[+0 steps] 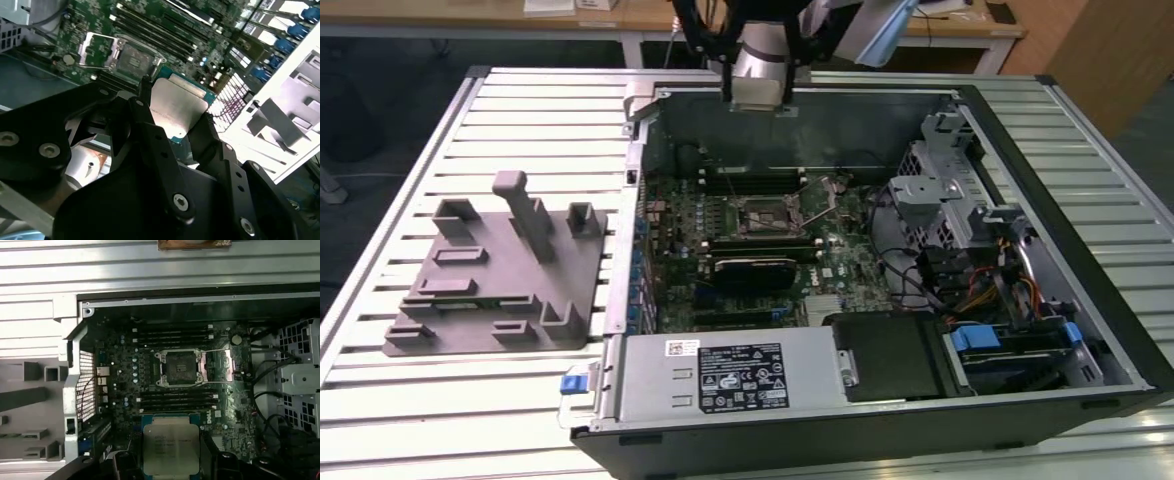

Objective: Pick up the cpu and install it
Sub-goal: 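Pick up the cpu and move it towards the insertion slot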

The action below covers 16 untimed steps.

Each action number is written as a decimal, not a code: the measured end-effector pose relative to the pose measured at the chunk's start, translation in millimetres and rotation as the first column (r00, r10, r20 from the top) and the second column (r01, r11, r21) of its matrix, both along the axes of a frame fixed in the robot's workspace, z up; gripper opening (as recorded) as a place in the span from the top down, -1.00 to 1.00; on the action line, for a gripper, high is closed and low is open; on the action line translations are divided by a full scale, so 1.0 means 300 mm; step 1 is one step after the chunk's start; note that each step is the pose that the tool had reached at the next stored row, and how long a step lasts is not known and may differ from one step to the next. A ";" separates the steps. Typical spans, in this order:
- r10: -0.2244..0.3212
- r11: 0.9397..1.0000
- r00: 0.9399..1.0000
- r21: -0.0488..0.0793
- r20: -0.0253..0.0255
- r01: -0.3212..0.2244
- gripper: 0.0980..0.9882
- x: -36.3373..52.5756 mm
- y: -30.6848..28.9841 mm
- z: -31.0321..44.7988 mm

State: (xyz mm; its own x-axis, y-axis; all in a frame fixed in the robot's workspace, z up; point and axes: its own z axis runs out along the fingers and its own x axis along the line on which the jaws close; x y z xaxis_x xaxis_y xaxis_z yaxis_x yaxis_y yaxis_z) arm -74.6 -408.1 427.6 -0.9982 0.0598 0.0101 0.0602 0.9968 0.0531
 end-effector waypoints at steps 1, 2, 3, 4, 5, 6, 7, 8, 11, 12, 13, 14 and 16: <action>0.000 1.000 1.000 0.000 -0.001 0.000 0.00 0.016 0.000 0.000; 0.000 1.000 1.000 0.000 -0.001 0.000 0.00 0.031 0.000 0.000; 0.000 1.000 1.000 0.000 -0.002 0.000 0.00 0.046 0.000 0.000; 0.000 1.000 1.000 0.000 -0.003 0.000 0.00 0.061 0.000 0.000; 0.000 1.000 1.000 0.000 -0.003 0.000 0.00 0.076 0.000 -0.001; 0.000 1.000 1.000 0.000 -0.004 0.000 0.00 0.091 0.000 -0.001; 0.000 1.000 1.000 0.000 -0.004 0.000 0.00 0.105 0.000 -0.001; 0.000 1.000 1.000 0.000 -0.005 0.000 0.00 0.120 0.000 -0.001; 0.000 1.000 1.000 0.000 -0.007 0.000 0.00 0.166 0.000 -0.001; 0.000 1.000 1.000 0.000 -0.008 0.000 0.00 0.181 0.000 -0.001; 0.000 1.000 1.000 0.000 -0.008 0.000 0.00 0.195 0.000 -0.001; 0.000 1.000 1.000 0.000 -0.009 0.000 0.00 0.210 0.000 -0.001; 0.000 1.000 1.000 0.000 -0.011 0.000 0.00 0.241 0.000 -0.002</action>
State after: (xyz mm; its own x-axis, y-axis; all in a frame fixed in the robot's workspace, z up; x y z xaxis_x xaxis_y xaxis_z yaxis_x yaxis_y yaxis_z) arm -2.1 -408.1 427.1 -0.9980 0.0597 0.0208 0.0607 0.9968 0.0525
